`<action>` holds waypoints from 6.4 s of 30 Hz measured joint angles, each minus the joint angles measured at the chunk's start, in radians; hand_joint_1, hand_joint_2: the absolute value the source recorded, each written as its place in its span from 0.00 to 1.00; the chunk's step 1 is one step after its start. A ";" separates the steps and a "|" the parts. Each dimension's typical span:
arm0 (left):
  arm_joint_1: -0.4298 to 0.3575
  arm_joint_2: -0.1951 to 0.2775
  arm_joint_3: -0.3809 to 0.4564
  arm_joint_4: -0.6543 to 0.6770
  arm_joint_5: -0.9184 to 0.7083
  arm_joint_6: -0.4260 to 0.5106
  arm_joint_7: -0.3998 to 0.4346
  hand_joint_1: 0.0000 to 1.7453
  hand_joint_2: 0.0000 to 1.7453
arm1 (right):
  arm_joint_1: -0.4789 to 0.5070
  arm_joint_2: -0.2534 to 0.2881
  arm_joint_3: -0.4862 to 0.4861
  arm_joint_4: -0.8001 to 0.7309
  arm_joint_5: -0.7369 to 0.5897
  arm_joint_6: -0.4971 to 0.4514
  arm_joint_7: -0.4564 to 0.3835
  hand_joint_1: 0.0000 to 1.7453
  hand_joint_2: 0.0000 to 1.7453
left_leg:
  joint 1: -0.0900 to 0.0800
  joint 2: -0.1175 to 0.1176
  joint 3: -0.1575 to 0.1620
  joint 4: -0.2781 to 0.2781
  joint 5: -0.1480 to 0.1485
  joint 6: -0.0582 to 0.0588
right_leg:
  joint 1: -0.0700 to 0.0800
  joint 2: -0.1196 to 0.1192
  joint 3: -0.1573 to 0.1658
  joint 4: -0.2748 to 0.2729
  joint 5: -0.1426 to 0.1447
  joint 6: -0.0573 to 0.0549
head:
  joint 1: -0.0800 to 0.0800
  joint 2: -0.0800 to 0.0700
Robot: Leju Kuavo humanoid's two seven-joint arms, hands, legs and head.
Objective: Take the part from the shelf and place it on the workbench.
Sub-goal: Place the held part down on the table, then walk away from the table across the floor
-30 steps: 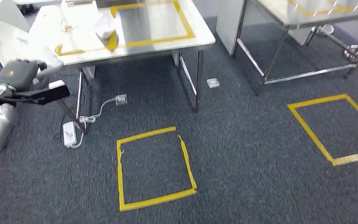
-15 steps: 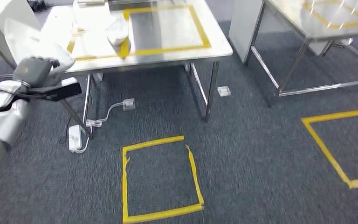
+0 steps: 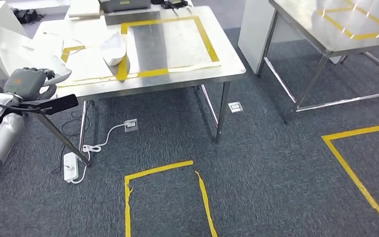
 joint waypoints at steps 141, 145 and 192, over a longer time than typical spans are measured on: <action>0.039 -0.092 0.058 0.002 -0.089 0.028 0.088 0.00 0.00 | -0.019 -0.006 -0.004 -0.002 -0.011 -0.025 0.000 0.00 0.00 | -0.017 -0.030 0.087 0.042 -0.113 0.046 | 0.040 -0.008 -0.173 0.072 0.099 -0.036 | 0.032 0.000; 0.035 -0.097 0.058 0.003 -0.092 0.023 0.102 0.00 0.00 | -0.021 -0.009 -0.005 -0.004 -0.012 -0.025 0.003 0.00 0.00 | -0.012 -0.027 0.085 0.022 -0.086 0.030 | 0.047 -0.017 -0.151 0.002 0.135 -0.052 | 0.035 0.000; 0.015 -0.083 0.060 0.005 -0.109 -0.001 0.116 0.00 0.00 | -0.013 0.000 -0.015 -0.007 -0.010 -0.034 -0.002 0.00 0.00 | 0.003 -0.027 0.218 0.019 -0.211 0.024 | 0.011 -0.016 -0.293 0.012 0.275 0.011 | 0.033 0.000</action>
